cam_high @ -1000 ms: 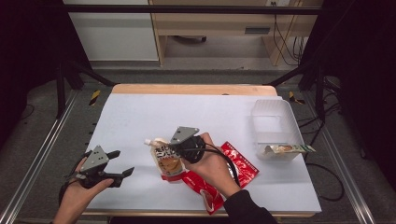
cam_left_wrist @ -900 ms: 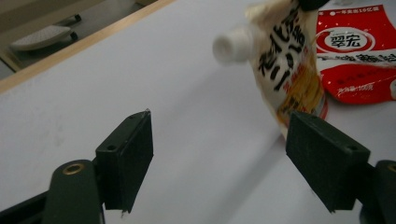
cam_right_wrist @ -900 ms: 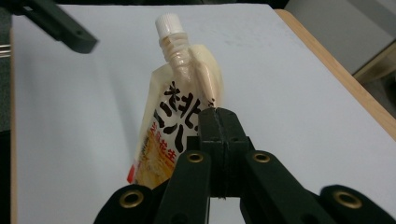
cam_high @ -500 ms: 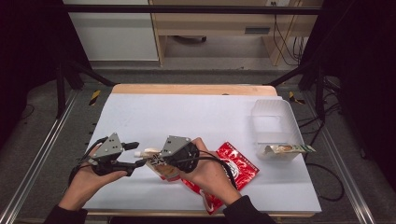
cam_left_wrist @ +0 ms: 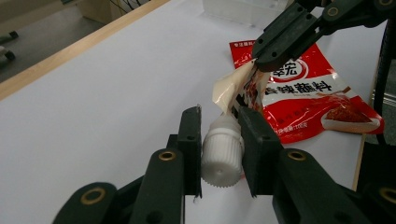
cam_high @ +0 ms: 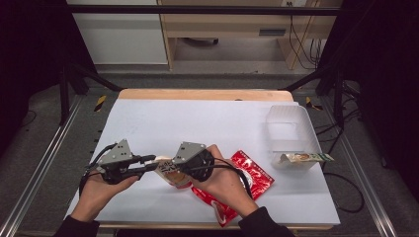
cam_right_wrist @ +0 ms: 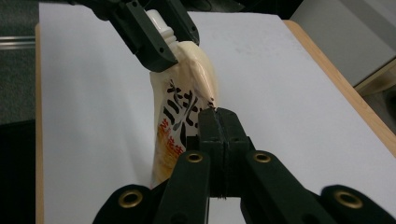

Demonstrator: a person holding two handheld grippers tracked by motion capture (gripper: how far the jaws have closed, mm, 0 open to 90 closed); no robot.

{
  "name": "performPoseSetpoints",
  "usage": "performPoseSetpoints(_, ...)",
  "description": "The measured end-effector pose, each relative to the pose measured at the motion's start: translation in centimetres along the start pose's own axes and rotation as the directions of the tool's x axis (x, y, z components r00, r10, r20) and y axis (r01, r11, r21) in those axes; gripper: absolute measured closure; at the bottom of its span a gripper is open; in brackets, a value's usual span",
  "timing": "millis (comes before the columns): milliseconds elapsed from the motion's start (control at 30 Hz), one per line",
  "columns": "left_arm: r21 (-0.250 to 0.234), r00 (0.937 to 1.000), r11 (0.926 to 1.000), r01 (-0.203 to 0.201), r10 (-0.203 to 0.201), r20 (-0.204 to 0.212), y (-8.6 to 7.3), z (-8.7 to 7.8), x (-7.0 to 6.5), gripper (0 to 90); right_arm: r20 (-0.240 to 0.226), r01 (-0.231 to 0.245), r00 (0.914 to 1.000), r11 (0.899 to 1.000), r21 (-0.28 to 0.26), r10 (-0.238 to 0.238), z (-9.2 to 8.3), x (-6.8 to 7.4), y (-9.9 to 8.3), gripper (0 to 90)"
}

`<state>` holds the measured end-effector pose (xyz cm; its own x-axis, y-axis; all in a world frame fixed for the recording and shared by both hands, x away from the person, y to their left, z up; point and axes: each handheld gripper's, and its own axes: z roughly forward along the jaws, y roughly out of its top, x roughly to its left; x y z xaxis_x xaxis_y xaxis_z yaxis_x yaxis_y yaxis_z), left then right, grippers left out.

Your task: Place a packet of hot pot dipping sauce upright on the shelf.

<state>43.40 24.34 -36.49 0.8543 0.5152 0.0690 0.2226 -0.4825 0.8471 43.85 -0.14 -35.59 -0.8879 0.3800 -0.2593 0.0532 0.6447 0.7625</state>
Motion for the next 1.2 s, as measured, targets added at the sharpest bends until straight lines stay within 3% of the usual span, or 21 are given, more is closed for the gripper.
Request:
performPoseSetpoints(500,0.06,0.9967,0.9953,-0.076,0.074,0.033,4.0,0.5,-0.7,72.7,0.001,-0.042,0.9991,0.999,-0.01,0.042,-1.4,-1.1,-1.2,89.3)
performPoseSetpoints(767,0.125,0.9908,0.9834,-0.131,0.126,0.049,4.7,0.9,-1.2,73.1,-0.016,-0.069,0.9975,0.998,-0.012,0.069,-1.6,-1.4,-1.8,84.0)
performPoseSetpoints(900,0.136,0.9898,0.9812,-0.138,0.131,0.055,4.3,1.1,-1.3,73.2,-0.022,-0.067,0.9975,0.998,-0.016,0.067,-1.7,-1.4,-1.7,74.5)
performPoseSetpoints(1100,0.124,0.9894,0.9825,-0.139,0.132,0.06,4.1,0.8,-1.2,73.2,-0.028,-0.046,0.9985,0.999,0.008,0.046,-1.4,-1.4,-1.2,45.6)
performPoseSetpoints(1200,0.111,0.9882,0.9829,-0.146,0.14,0.062,4.2,0.6,-1.2,73.1,-0.034,-0.019,0.9992,0.999,0.032,0.021,-1.2,-1.3,-0.7,38.2)
